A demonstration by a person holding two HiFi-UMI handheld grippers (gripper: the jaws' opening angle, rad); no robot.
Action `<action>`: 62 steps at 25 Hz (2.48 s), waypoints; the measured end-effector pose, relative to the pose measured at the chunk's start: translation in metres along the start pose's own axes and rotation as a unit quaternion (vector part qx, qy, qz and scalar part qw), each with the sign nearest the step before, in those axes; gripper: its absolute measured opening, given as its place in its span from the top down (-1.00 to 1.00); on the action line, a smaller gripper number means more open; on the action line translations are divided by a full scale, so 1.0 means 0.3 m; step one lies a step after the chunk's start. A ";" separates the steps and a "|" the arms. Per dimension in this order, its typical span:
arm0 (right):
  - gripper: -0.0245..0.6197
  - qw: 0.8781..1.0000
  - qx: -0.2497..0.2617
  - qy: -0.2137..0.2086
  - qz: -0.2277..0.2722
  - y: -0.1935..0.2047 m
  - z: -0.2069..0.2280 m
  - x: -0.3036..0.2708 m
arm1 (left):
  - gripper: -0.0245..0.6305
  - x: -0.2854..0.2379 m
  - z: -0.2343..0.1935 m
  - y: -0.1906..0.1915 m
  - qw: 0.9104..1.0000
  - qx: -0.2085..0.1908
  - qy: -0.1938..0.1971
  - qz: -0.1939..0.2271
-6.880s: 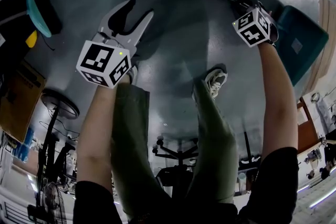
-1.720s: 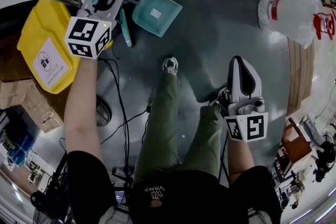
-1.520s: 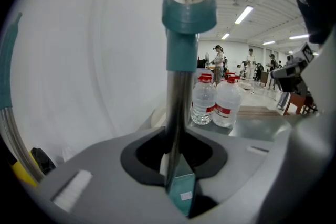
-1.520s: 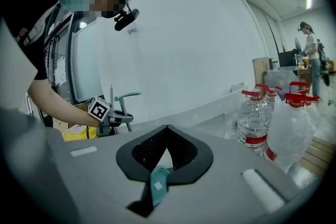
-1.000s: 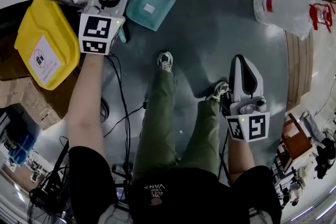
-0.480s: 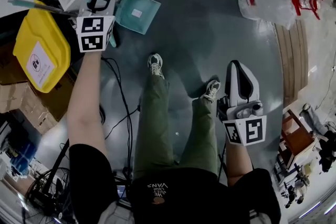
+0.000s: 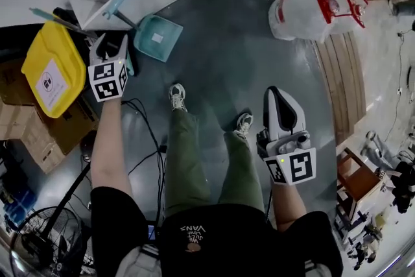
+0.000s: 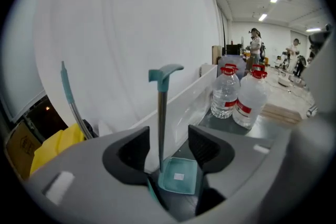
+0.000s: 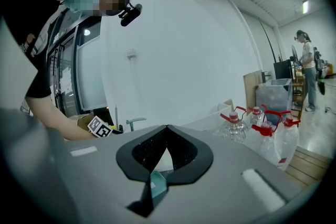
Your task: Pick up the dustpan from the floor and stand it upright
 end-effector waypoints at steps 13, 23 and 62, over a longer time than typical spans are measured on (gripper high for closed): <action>0.92 0.997 0.025 -0.071 0.036 -0.286 0.010 0.150 | 0.16 0.547 0.261 -0.206 0.992 0.068 0.007 0.102; 0.92 0.989 0.059 -0.122 0.063 -0.473 -0.047 0.239 | 0.18 0.846 0.453 -0.413 0.978 0.097 0.043 0.180; 0.92 0.978 0.068 -0.183 0.069 -0.461 -0.124 0.598 | 0.77 1.368 0.870 -0.418 0.957 0.061 0.120 0.255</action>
Point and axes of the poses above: the fingertips, and each gripper's own axes: x backward along the fingers, z to its right, y out of its underside, the point moved 9 cm from there along x, backward along the fingers, and after that the axes turned 2 degrees about x, right-handed, at the moved point
